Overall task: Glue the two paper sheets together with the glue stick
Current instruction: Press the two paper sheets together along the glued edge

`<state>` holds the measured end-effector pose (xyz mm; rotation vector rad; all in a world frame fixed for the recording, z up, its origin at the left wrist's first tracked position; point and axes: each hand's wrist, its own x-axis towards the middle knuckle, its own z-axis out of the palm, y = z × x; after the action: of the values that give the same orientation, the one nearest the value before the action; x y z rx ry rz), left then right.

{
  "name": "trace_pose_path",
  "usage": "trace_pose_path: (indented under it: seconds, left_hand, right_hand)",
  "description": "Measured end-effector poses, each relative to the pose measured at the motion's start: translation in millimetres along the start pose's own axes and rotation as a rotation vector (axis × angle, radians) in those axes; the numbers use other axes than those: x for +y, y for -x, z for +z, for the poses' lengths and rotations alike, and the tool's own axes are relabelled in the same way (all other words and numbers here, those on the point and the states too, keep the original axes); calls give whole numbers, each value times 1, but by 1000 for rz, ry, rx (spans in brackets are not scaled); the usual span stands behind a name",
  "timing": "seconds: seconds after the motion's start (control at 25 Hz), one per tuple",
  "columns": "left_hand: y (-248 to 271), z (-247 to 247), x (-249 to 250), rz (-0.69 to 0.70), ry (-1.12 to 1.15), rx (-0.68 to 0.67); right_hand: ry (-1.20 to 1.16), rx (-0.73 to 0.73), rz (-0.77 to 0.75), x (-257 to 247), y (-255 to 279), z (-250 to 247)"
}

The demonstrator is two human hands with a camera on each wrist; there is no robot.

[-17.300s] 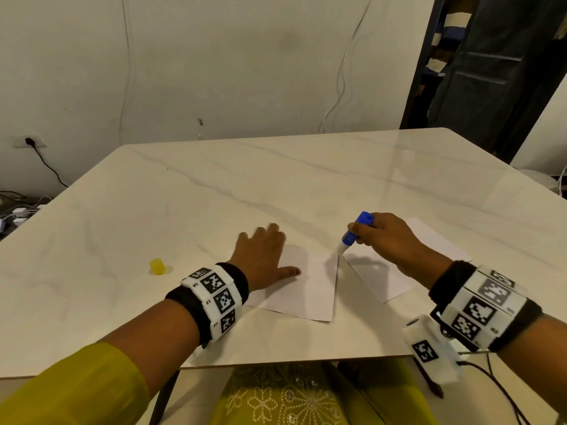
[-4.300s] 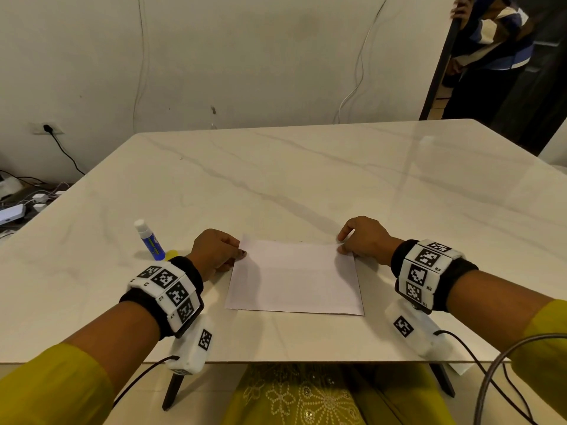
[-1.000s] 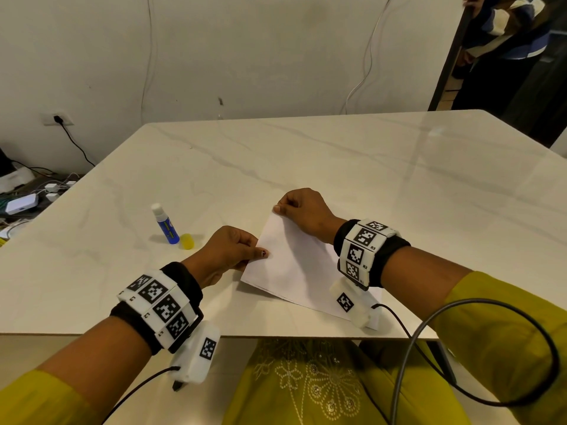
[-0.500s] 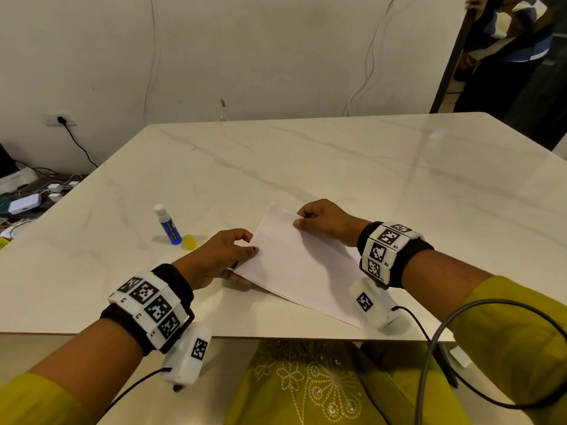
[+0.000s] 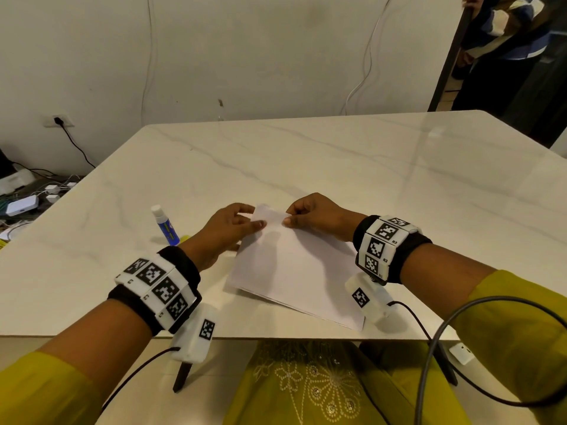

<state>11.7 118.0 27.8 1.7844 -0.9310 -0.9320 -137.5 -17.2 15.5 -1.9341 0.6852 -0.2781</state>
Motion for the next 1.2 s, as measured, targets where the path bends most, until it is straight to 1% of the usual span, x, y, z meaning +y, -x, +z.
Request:
trace_pose_path:
  seconds: [0.08,0.16,0.32,0.56,0.68,0.8,0.92,1.08,1.12,1.2]
  left_hand:
    - [-4,2,5,85,43,39]
    - [-6,2,3,130,59,78]
    - [-9,-4,-8,104,121,140]
    - [-8,-7,-16,81,192,230]
    - [-9,-8,-16,85,220,256]
    - [-11,-9,-14,84,225,275]
    - [-10,-7,-14,92,207,270]
    - [-8,-7,-15,71,250,277]
    - [-9,-6,-15,103,223,307]
    - [-8,-4,-14,240,31,452]
  right_hand:
    - [33,-20,-34,-5,1,2]
    - [52,-32,-46,-5,3,0]
    - [50,-36,-24,7,11,-17]
    - [18,-49,70,25,23,-38]
    - [-28,-67,121,32,29,-44]
    - [-25,-79,141,37,32,-49]
    - [-88,-13,134,38,35,-53]
    - [-169,89,119,36,38,-56]
    - [-172,108,108,34,39,-57]
    - [-159,182,74,26,39,-59]
